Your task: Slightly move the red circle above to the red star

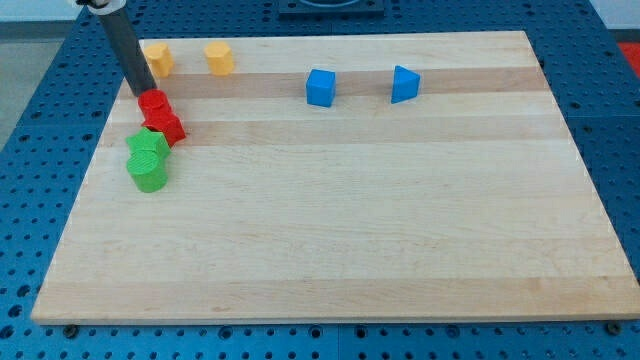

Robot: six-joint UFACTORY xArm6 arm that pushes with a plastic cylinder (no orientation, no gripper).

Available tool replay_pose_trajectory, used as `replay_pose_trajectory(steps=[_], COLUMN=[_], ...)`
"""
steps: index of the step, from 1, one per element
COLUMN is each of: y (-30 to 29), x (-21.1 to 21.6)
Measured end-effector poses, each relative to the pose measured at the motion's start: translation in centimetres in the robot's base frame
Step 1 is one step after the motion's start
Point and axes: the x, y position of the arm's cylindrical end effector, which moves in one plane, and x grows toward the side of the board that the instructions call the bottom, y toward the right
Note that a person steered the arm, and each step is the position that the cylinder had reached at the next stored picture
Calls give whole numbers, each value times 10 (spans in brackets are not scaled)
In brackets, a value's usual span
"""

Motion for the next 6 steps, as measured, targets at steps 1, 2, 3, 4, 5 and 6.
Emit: replay_pose_trajectory(steps=[1, 2, 3, 4, 5, 6], y=[-7, -24, -33, -17, -2, -1], x=[0, 1, 27, 45, 41, 36])
